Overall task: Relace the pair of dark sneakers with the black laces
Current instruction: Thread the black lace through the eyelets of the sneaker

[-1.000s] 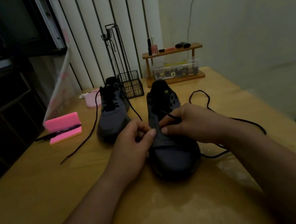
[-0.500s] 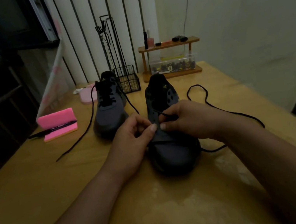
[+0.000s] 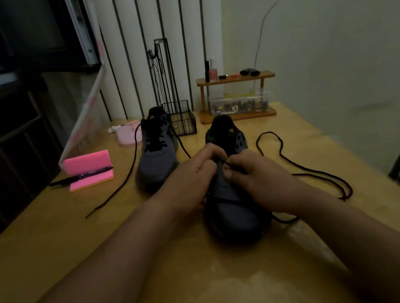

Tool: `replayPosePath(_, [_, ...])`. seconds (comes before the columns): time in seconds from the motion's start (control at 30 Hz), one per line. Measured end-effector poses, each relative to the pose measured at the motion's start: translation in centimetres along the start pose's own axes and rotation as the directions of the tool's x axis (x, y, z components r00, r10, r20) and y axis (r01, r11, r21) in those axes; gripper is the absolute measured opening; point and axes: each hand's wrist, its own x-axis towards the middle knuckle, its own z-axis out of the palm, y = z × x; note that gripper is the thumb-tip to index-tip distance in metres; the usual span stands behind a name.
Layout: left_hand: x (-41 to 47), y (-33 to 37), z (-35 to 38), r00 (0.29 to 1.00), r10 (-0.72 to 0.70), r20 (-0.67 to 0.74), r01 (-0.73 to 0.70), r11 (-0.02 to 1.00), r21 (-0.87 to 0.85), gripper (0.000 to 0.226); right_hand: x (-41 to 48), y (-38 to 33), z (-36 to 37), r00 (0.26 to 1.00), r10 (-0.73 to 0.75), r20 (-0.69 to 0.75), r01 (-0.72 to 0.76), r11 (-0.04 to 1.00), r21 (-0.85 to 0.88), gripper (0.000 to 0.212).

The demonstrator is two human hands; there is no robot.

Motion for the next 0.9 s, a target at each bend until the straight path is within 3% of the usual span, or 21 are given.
replayPosePath(0.07, [0.1, -0.2, 0.4, 1.0, 0.012, -0.009, -0.012, 1.0, 0.01, 0.024, -0.2, 0.1, 0.1, 0.998, -0.031, -0.048, 0.029, 0.999, -0.033, 0.015])
replayPosePath(0.2, [-0.2, -1.8, 1.2, 0.999, 0.046, 0.02, -0.047, 0.998, 0.041, 0.035, -0.3, 0.7, -0.2, 0.991, -0.06, -0.121, 0.054, 0.997, -0.052, 0.015])
replayPosePath(0.3, [0.0, -2.3, 1.3, 0.997, 0.075, 0.008, -0.075, 0.997, 0.028, 0.028, 0.0, 2.0, -1.6, 0.974, 0.071, -0.214, -0.045, 0.992, 0.122, 0.017])
replayPosePath(0.43, [0.2, -2.6, 1.4, 0.997, 0.078, 0.0, -0.078, 0.997, 0.0, 0.025, 0.6, 3.8, -3.1, 0.92, 0.298, -0.255, -0.171, 0.889, 0.424, 0.023])
replayPosePath(0.53, [0.2, -2.7, 1.5, 0.998, 0.058, -0.009, -0.058, 0.998, -0.037, 0.025, 1.1, 4.4, -2.3, 0.931, 0.2, -0.305, -0.137, 0.967, 0.216, 0.015])
replayPosePath(0.63, [0.2, -2.8, 1.6, 0.998, 0.046, -0.035, -0.048, 0.997, -0.053, 0.025, 0.6, 3.8, -2.6, 0.908, 0.013, -0.419, 0.026, 0.996, 0.088, 0.008])
replayPosePath(0.7, [0.2, -2.8, 1.7, 0.998, 0.05, -0.048, -0.053, 0.997, -0.052, 0.026, 0.1, 3.5, -2.7, 0.926, -0.087, -0.367, 0.13, 0.987, 0.093, 0.01])
replayPosePath(0.8, [0.1, -2.8, 1.8, 0.997, 0.059, -0.05, -0.062, 0.997, -0.052, 0.027, -0.1, 2.7, -1.8, 0.99, -0.112, -0.087, 0.115, 0.993, 0.028, 0.013])
replayPosePath(0.9, [-0.1, -2.8, 1.9, 0.997, 0.057, -0.055, -0.061, 0.997, -0.057, 0.03, 0.3, 2.1, -1.4, 0.994, -0.092, -0.059, 0.091, 0.996, -0.026, 0.008])
